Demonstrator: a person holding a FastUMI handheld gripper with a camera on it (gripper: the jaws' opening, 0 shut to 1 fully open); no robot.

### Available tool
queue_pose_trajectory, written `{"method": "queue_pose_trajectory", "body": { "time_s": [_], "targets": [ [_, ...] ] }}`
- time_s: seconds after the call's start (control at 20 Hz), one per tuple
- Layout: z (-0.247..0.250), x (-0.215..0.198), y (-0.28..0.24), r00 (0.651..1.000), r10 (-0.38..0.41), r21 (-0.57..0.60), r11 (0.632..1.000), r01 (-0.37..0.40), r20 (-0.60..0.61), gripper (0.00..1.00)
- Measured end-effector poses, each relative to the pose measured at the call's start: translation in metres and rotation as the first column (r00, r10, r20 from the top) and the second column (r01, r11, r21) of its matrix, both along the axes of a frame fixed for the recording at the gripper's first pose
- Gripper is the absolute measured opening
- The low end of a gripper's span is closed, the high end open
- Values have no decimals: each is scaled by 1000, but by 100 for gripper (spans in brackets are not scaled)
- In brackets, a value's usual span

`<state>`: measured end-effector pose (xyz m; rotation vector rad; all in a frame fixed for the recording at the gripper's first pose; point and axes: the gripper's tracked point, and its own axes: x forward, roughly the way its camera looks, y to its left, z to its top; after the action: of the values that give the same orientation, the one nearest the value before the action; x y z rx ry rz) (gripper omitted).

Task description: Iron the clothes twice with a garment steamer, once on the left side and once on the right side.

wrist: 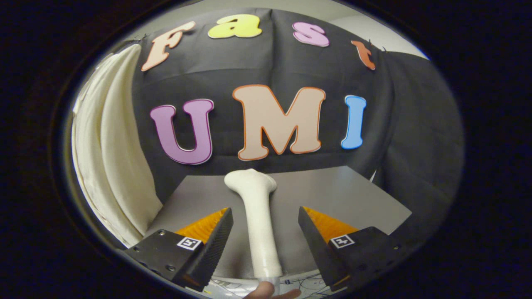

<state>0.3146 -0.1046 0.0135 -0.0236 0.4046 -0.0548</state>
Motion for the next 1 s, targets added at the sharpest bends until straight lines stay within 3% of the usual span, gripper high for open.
{"method": "queue_pose_trajectory", "body": {
  "time_s": [0.15,0.35,0.45,0.6,0.8,0.9,1.0],
  "targets": [
    [-13,18,1,990,-12,-22,1000,9,-140,97],
    [-17,44,12,974,4,-9,1000,-6,-226,97],
    [-26,49,17,947,-7,16,1000,13,-320,94],
    [-18,65,27,950,26,73,997,-3,-313,90],
    [-21,65,18,940,-15,80,996,45,-340,77],
    [-20,65,16,937,-18,72,996,46,-349,60],
    [-19,65,14,938,-23,41,998,39,-345,55]
  ]
}}
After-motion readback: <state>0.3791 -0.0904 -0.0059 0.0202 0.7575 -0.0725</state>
